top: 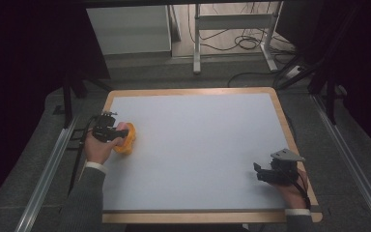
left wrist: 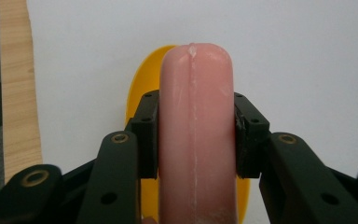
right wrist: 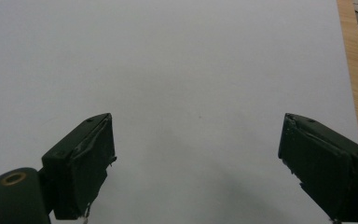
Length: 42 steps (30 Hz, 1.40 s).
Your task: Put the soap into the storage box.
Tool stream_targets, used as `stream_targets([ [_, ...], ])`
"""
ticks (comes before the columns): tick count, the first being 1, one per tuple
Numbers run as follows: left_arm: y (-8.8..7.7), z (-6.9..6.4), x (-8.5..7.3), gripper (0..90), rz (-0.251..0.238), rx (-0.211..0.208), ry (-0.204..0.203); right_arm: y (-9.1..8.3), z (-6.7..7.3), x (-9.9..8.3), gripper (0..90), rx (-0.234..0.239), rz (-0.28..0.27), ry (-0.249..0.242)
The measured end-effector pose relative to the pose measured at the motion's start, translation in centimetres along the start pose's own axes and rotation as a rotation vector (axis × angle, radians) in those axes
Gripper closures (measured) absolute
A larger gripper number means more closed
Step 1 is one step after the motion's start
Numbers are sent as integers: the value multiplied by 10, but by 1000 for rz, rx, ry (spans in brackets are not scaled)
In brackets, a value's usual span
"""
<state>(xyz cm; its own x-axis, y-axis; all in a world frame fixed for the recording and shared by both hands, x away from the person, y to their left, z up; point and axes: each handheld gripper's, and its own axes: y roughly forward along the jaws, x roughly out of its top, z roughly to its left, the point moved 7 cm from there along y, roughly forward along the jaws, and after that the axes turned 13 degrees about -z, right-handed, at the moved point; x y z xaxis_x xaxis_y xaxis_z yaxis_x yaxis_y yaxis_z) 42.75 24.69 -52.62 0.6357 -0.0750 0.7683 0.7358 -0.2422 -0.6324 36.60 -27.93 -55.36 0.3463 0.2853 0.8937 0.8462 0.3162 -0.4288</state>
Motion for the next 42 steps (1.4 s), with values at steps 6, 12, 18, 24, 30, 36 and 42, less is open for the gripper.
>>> stream_targets([
  [6, 7, 1, -7, 600, 20, 1, -6, 0, 0, 0, 104, -1, 1, -2],
  [12, 8, 1, -6, 581, 3, -1, -11, 0, 0, -1, 104, 0, 3, -2],
  [18, 2, -2, -1, 403, -25, -12, 3, 0, 0, 0, 104, 1, 2, -4],
  [24, -20, -10, 6, 290, -113, -49, 11, 1, 1, -1, 104, 0, 3, -2],
  [30, -42, -22, 2, 274, -167, -109, 37, 0, 0, 0, 104, -1, 1, -2],
  [36, -56, -39, -16, 272, -190, -193, 43, -1, 0, 0, 104, -2, -3, 0],
  [42, -61, -55, -36, 280, -220, -237, 44, -1, 1, 0, 104, 0, 0, -4],
])
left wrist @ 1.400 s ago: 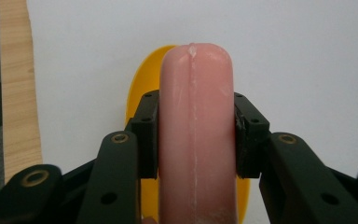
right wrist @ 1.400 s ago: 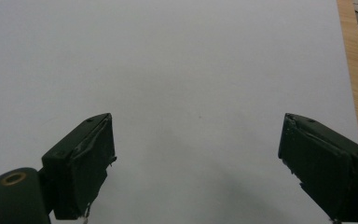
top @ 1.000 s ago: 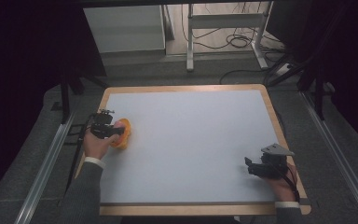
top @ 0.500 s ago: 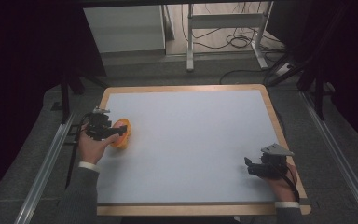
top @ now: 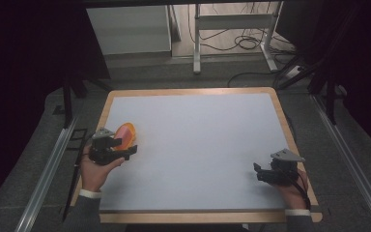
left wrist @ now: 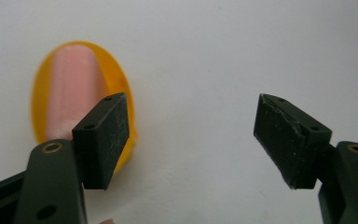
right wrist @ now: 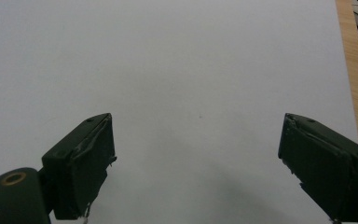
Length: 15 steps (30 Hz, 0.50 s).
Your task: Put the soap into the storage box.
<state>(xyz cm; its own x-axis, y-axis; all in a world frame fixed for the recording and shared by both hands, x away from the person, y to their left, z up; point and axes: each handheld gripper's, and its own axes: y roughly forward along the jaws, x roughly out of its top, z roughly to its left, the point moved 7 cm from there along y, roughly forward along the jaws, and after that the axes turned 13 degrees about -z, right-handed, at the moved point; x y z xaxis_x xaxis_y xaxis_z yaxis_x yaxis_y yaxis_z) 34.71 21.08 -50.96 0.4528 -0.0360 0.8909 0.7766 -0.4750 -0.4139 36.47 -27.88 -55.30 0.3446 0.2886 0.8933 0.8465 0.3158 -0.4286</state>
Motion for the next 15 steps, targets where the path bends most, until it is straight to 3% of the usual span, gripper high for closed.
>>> stream_targets([
  [2, 0, -7, -8, 291, 6, -25, 0, 0, 0, 0, 104, -1, -3, 0],
  [8, 1, -19, -30, 285, 33, -49, 10, -1, 0, 0, 104, -2, -3, 0],
  [15, 3, -27, -55, 280, 60, -56, 15, -1, 0, 0, 104, -4, -3, -4],
])
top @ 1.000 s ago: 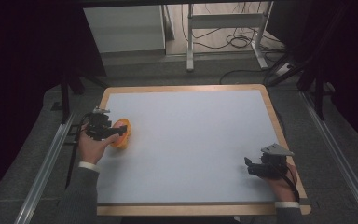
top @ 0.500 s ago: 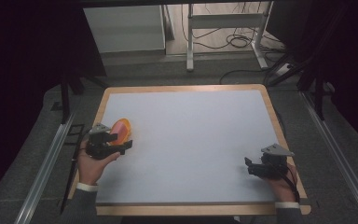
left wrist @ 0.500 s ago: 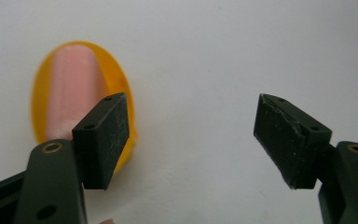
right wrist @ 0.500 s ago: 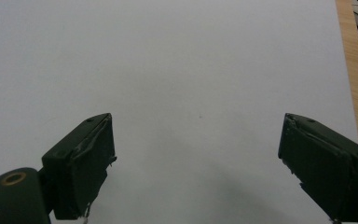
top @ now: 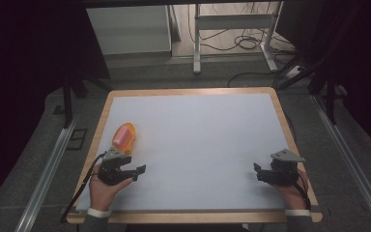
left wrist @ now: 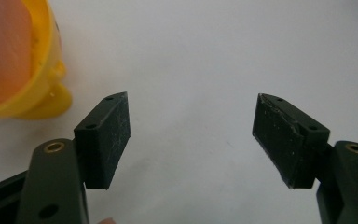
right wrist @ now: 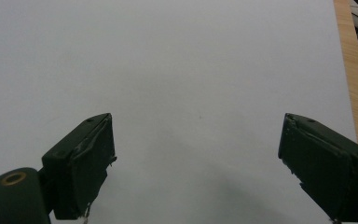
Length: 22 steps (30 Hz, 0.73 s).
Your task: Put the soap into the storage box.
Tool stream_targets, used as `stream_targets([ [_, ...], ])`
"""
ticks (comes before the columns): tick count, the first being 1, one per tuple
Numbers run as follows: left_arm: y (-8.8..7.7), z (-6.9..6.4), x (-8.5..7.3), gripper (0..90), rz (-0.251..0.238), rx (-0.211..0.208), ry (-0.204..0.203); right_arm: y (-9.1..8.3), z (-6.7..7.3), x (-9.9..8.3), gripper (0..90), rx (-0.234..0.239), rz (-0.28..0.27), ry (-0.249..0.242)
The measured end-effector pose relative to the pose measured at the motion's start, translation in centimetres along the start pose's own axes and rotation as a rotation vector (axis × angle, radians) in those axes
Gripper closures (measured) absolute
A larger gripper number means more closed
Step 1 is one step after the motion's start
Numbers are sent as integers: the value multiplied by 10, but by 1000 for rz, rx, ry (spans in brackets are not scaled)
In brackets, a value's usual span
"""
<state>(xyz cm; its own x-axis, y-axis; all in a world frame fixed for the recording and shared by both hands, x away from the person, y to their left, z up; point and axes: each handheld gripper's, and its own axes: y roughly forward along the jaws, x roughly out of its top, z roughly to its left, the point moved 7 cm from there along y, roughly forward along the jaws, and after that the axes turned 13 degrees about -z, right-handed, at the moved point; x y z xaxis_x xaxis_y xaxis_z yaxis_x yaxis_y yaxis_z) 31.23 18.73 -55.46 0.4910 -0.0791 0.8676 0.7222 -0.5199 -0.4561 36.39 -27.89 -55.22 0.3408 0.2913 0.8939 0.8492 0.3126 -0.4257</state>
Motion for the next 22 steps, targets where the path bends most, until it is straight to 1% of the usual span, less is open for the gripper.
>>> stream_targets([
  [1, 1, 1, -3, 279, 11, 2, 1, 0, 0, 0, 104, 0, 0, -1],
  [3, 0, 1, -5, 271, 26, 17, 18, 0, 0, 0, 104, -1, -1, -2],
  [5, 0, 1, -6, 272, 22, 24, 20, 0, 1, 0, 104, 2, 1, -4],
  [8, -1, 0, -5, 271, 17, 15, 18, 0, 0, 0, 104, 1, 2, -4],
  [11, -1, 1, -4, 271, 13, 16, 14, -1, 0, 0, 104, 0, 0, -2],
  [14, -1, 0, -4, 270, 15, 7, 9, -1, -1, 0, 104, -4, -4, 0],
  [22, -7, 2, 0, 270, -10, 8, 1, -2, -1, 2, 104, -3, -11, -3],
])
